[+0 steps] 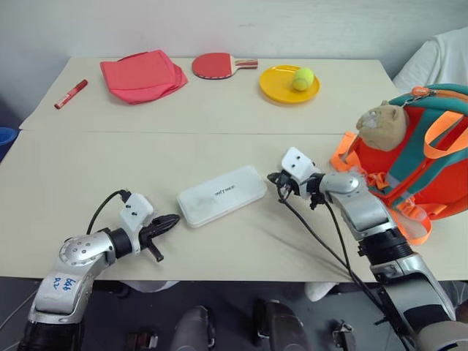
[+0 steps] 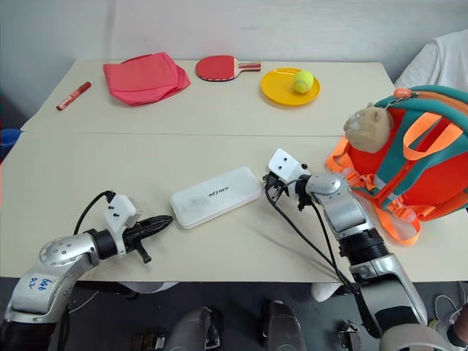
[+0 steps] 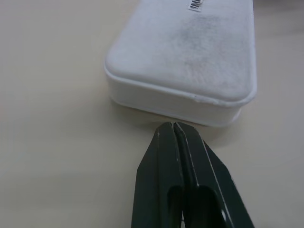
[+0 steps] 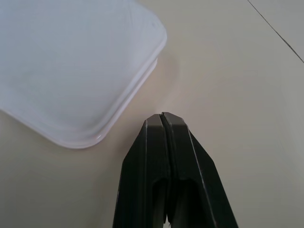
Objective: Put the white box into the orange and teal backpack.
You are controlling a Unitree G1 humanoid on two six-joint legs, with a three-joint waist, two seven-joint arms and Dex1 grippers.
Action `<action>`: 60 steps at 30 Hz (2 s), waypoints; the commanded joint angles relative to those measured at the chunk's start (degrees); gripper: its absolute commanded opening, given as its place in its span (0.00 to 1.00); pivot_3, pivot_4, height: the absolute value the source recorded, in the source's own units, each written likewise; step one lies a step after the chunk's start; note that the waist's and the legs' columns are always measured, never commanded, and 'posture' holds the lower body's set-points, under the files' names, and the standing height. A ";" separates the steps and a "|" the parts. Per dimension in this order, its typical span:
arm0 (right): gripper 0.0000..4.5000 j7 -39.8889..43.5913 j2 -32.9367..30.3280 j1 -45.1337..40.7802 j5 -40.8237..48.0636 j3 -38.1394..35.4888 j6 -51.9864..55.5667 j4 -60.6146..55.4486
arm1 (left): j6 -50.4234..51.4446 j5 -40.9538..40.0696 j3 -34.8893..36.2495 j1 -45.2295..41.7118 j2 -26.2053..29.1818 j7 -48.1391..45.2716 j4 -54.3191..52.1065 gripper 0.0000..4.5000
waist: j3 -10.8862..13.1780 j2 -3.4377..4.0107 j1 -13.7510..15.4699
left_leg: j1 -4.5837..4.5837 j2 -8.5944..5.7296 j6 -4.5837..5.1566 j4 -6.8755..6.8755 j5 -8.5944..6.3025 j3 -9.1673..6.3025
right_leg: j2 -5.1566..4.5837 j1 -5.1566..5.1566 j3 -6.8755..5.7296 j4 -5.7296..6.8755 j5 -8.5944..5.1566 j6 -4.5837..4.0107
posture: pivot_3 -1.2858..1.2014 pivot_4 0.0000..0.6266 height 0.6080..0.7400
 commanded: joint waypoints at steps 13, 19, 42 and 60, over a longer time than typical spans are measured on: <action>0.00 10.58 -6.74 12.62 6.25 -2.86 11.11 -24.75 | -2.35 -1.73 -1.43 -1.65 -3.38 -3.71 0.50 0.01 | 0.00 0.00 -0.40 | -0.04 0.00 0.02 0.00 -0.01 -0.04 | -0.01 0.03 -0.02 -0.02 0.01 0.01 | 0.52 0.24 1.00; 0.00 12.35 -12.82 22.14 10.61 -6.34 17.88 -37.10 | -1.90 -3.96 -2.00 0.52 -3.90 -6.66 -2.01 0.01 | -0.01 -0.01 -0.20 | -0.02 0.00 0.03 -0.02 -0.05 -0.10 | -0.03 0.04 -0.04 -0.07 0.01 0.01 | 0.52 0.24 1.00; 0.00 9.56 -19.82 29.20 9.54 -10.39 12.40 -36.09 | 64.08 -31.01 0.77 -30.18 5.56 -6.46 27.84 0.99 | 0.05 -0.17 1.90 | 0.02 -0.18 -0.01 0.04 0.04 -0.17 | 0.04 0.09 -0.08 -0.02 0.00 0.04 | 0.52 0.24 1.00; 0.00 10.28 -16.38 23.76 7.75 -5.06 9.46 -31.02 | 64.66 -45.89 -5.94 -35.01 -2.77 12.89 38.83 0.99 | -0.02 -0.25 1.45 | 0.14 -0.27 -0.13 0.05 0.20 -0.23 | -0.10 0.22 0.01 0.05 0.00 0.07 | 0.52 0.24 1.00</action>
